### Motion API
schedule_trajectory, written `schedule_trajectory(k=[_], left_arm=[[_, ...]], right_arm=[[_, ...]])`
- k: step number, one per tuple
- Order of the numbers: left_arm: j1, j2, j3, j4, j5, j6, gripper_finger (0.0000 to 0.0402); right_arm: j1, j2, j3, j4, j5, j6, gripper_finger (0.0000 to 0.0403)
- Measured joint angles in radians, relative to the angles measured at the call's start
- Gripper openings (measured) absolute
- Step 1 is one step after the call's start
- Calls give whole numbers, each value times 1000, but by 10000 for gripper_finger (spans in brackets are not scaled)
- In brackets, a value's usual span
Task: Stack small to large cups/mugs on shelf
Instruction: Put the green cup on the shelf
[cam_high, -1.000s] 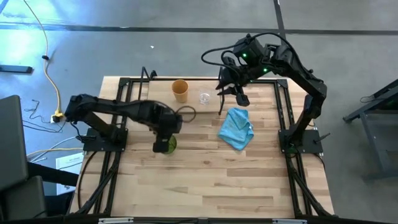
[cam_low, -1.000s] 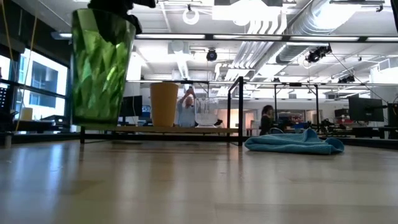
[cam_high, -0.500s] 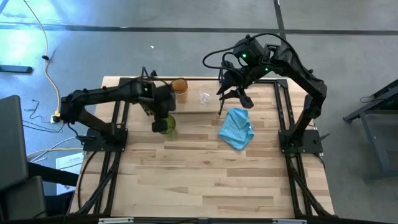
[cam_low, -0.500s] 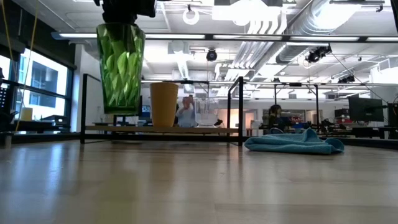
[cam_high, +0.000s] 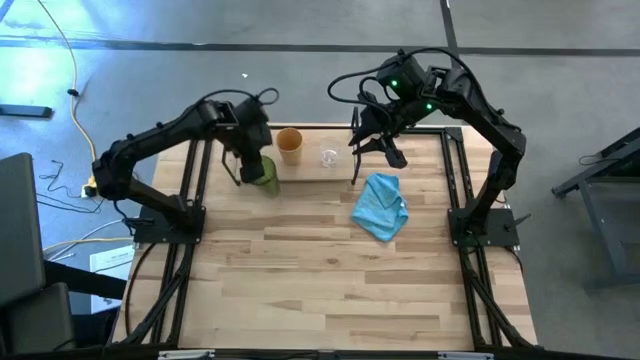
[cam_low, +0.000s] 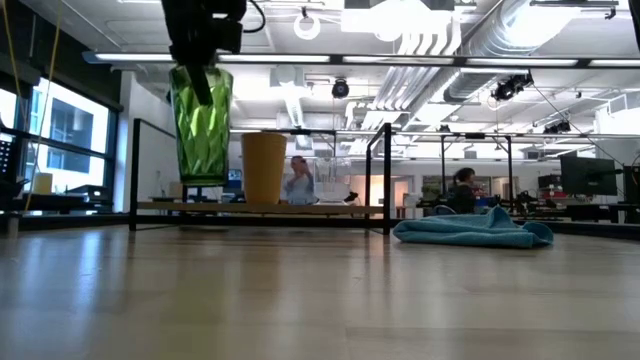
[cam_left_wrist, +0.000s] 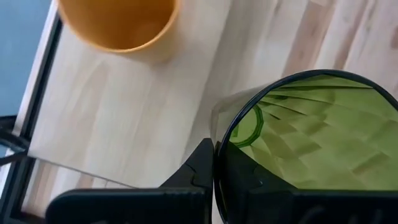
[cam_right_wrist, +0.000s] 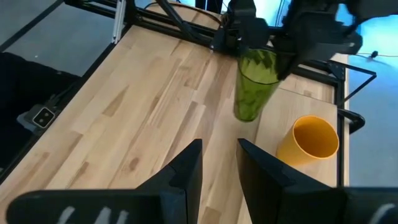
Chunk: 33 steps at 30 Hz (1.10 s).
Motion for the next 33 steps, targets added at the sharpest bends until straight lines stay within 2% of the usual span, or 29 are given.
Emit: schedule_trajectory(k=[21,33], left_arm=[[257,3,0,-1,31,85,0],[355,75,0,29,41,130,0]], right_arm=[[0,10,0,0,-2,-18,92],[-21,64,0,-2,-18,-54,92]])
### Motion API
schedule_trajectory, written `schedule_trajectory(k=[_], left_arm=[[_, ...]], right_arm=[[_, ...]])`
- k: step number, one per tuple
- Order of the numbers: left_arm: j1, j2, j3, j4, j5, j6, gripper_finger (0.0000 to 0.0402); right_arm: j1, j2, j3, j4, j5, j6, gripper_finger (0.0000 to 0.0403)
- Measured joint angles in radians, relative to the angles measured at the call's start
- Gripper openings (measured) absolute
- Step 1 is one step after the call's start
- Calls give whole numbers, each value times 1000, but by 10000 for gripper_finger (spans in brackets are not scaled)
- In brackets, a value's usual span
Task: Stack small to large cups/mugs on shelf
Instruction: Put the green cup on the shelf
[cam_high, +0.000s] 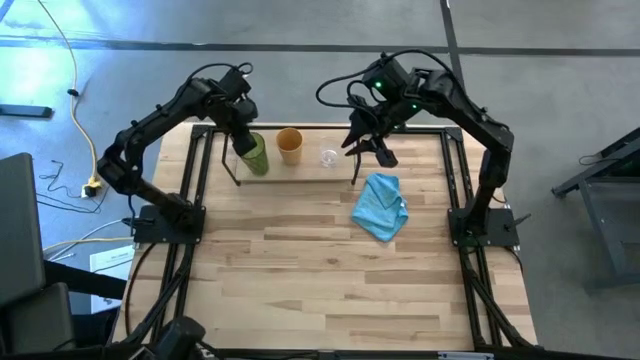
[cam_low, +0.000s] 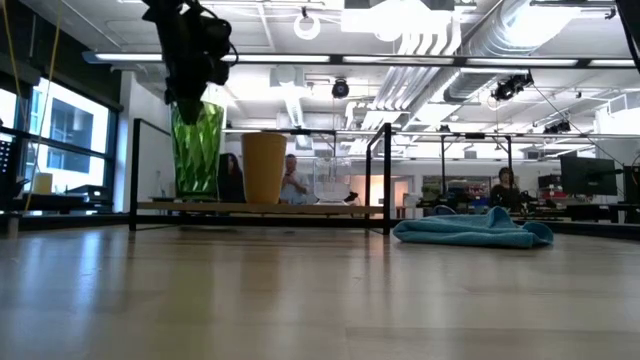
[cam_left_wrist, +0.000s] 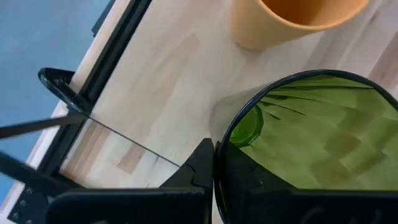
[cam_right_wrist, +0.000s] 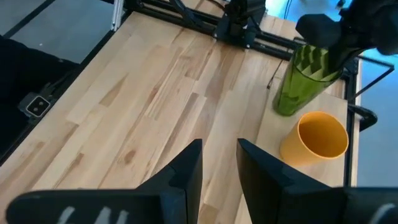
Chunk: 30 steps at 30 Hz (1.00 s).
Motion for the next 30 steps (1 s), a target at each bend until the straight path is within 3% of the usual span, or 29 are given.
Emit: schedule_trajectory(k=[6,18,30], left_arm=[[30,44,42,-7,-10,14,0],[29,183,284,-159,-58,7,0],[29,215,274,-152,-54,6,0]], right_arm=[[-32,26,0,-4,-10,-7,92],[-57,32,0,-44,-15,-13,92],[-57,32,0,-82,-15,-24,92]])
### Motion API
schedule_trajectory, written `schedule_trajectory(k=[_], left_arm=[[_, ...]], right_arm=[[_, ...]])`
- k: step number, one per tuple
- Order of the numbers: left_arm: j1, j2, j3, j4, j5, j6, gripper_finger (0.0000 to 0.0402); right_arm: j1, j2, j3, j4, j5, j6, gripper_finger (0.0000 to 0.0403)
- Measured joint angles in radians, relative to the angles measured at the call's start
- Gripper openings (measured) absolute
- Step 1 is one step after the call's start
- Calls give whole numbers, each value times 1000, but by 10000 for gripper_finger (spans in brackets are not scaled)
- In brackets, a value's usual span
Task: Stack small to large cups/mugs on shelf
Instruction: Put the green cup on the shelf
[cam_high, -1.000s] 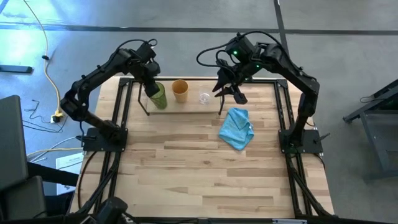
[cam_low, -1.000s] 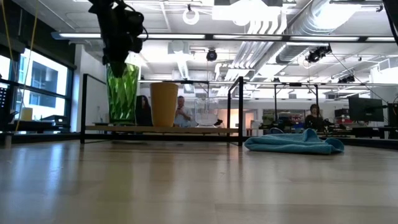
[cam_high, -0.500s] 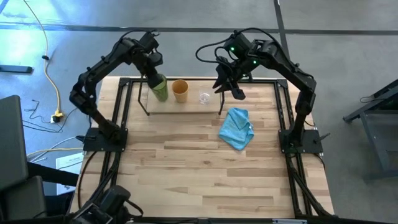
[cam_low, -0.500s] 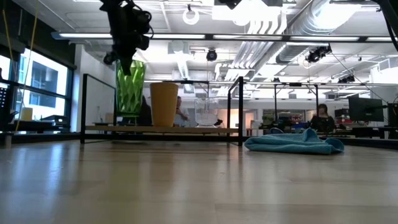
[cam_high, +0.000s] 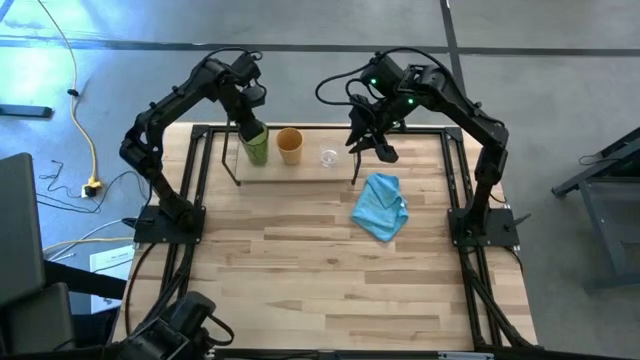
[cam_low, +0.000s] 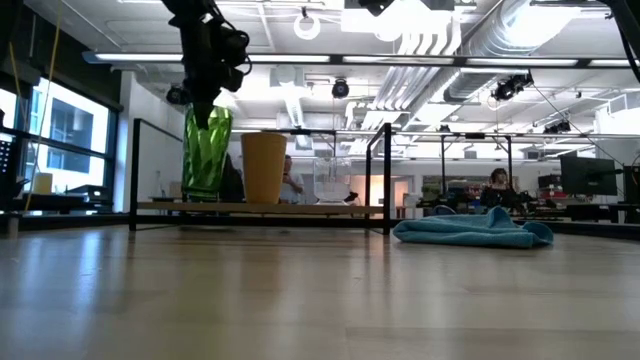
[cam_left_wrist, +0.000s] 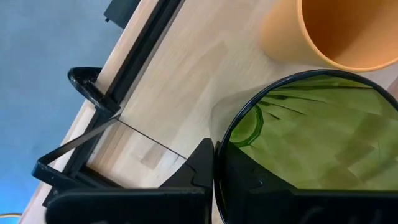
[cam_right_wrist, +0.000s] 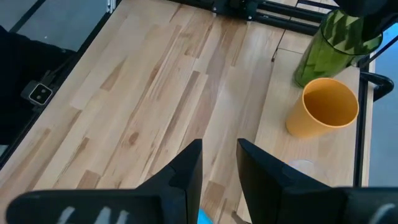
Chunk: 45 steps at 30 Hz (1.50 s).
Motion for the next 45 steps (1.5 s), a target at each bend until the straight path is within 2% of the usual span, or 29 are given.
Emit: schedule_trajectory(k=[19,29,45], left_arm=[[30,0,-2,16,25,-5,0],[41,-8,-90,91,70,15,0],[64,-10,-94,98,40,20,0]], right_arm=[[0,-1,0,-8,-4,3,92],[0,-1,0,-8,-22,-19,92],[0,-1,1,-6,-44,-34,92]])
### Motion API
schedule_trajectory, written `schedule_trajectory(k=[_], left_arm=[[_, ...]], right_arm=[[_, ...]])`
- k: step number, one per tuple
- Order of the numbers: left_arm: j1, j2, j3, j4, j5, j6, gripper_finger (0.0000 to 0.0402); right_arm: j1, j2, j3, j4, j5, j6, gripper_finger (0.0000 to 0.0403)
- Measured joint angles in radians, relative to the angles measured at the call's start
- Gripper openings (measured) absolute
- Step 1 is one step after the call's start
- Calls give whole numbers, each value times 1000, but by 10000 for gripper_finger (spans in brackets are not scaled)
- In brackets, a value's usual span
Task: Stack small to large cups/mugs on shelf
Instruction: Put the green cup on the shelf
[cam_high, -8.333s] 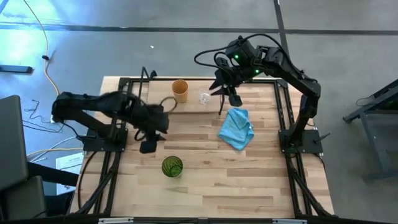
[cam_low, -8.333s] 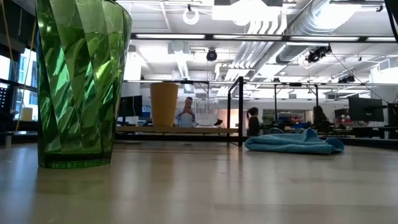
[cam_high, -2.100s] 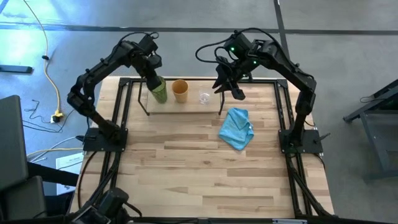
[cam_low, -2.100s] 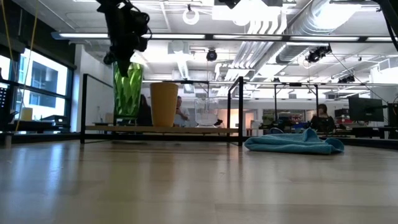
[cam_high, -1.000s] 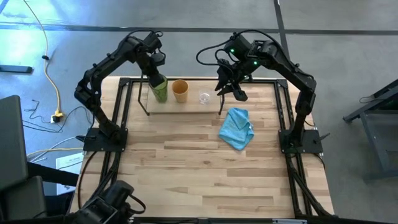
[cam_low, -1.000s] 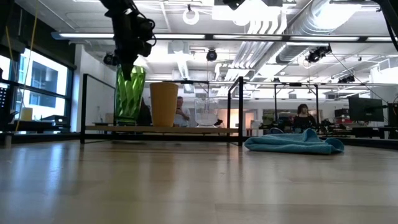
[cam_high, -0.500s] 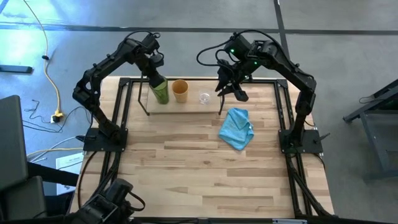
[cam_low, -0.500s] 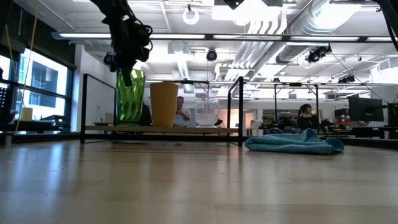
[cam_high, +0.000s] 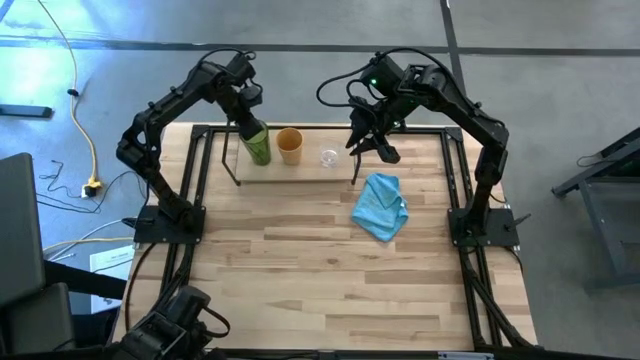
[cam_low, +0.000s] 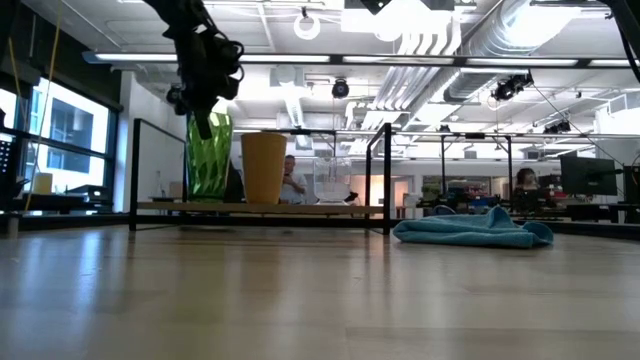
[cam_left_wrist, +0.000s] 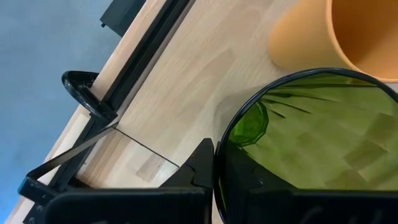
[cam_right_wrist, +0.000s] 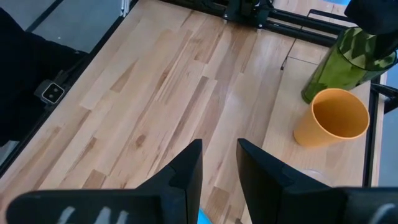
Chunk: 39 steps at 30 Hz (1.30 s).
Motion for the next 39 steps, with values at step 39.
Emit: schedule_trajectory(k=[39], left_arm=[[1,0,-6,-43,11,-20,32]], right_arm=[[0,0,0,-2,-7,0,92]])
